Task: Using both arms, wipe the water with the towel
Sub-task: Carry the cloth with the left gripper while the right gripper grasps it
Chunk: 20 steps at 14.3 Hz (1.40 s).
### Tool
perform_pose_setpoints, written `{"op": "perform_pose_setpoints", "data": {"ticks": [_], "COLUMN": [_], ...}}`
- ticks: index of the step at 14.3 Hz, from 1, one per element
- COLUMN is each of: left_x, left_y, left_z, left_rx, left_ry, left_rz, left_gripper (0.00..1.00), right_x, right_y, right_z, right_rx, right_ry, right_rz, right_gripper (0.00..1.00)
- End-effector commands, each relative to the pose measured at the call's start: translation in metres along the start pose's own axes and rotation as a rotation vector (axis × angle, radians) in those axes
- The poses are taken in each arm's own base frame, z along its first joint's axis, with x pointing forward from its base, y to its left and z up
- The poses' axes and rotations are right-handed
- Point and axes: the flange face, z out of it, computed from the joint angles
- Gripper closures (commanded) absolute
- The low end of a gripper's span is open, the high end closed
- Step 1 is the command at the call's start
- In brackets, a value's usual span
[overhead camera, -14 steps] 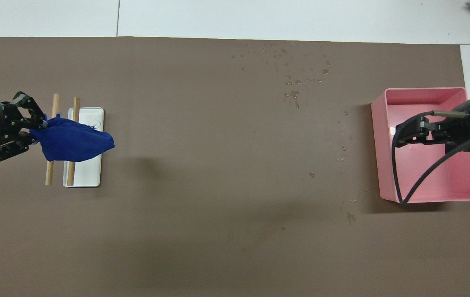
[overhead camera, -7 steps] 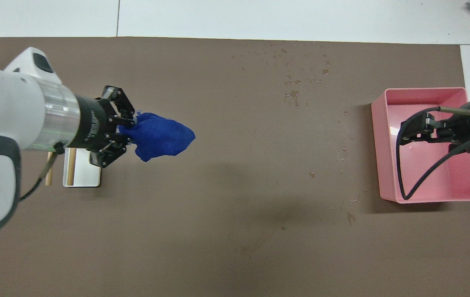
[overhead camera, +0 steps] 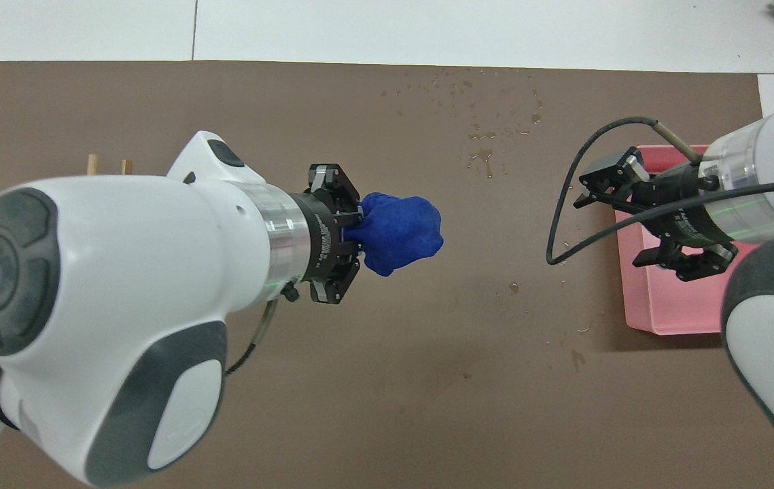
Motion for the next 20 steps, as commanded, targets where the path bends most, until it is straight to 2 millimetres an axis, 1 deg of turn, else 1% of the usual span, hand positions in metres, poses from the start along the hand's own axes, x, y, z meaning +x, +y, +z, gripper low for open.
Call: {"op": "perform_pose_setpoints", "data": {"ticks": [1, 2, 4, 6, 7, 8, 9, 10, 11, 12, 13, 14, 15, 16, 20], "left_x": [-0.016, -0.024, -0.036, -0.050, -0.060, -0.067, -0.075, -0.081, -0.083, -0.083, -0.085, -0.085, -0.087, -0.088, -0.089], "left_y": [-0.007, -0.010, -0.015, -0.017, -0.022, -0.024, -0.029, -0.036, -0.037, -0.036, -0.036, -0.035, -0.036, -0.034, -0.031], "left_z": [0.001, 0.002, 0.002, 0.002, 0.003, 0.001, 0.002, 0.005, 0.005, 0.004, 0.003, 0.002, 0.004, 0.003, 0.003], "left_rx": [-0.049, -0.056, -0.080, -0.129, -0.150, -0.169, -0.168, -0.160, -0.160, -0.170, -0.186, -0.193, -0.193, -0.205, -0.221], "left_ry": [-0.049, -0.061, -0.090, -0.136, -0.164, -0.187, -0.198, -0.201, -0.204, -0.211, -0.224, -0.229, -0.233, -0.242, -0.254], "left_rz": [-0.086, -0.111, -0.136, -0.163, -0.177, -0.187, -0.181, -0.169, -0.166, -0.168, -0.167, -0.169, -0.174, -0.176, -0.178], "left_gripper": [1.00, 1.00, 1.00, 1.00, 1.00, 1.00, 1.00, 1.00, 1.00, 1.00, 1.00, 1.00, 1.00, 1.00, 1.00], "right_x": [-0.005, -0.011, -0.017, -0.020, -0.027, -0.045, -0.054, -0.055, -0.059, -0.062, -0.062, -0.062, -0.062, -0.062, -0.061], "right_y": [-0.009, -0.015, -0.030, -0.043, -0.050, -0.060, -0.064, -0.067, -0.072, -0.074, -0.074, -0.075, -0.075, -0.075, -0.075], "right_z": [0.006, 0.006, 0.013, 0.003, 0.007, 0.013, 0.016, 0.018, 0.023, 0.025, 0.024, 0.024, 0.024, 0.023, 0.022], "right_rx": [0.060, 0.078, 0.109, 0.222, 0.226, 0.214, 0.209, 0.216, 0.223, 0.228, 0.234, 0.236, 0.241, 0.242, 0.251], "right_ry": [-0.085, -0.100, -0.154, -0.238, -0.249, -0.260, -0.268, -0.274, -0.275, -0.276, -0.273, -0.272, -0.273, -0.280, -0.284], "right_rz": [0.239, 0.314, 0.445, 0.580, 0.604, 0.593, 0.590, 0.607, 0.621, 0.622, 0.621, 0.615, 0.613, 0.616, 0.618], "right_gripper": [0.01, 0.01, 0.01, 0.01, 0.01, 0.01, 0.01, 0.01, 0.01, 0.03, 0.13, 0.42, 0.76, 1.00, 1.00]}}
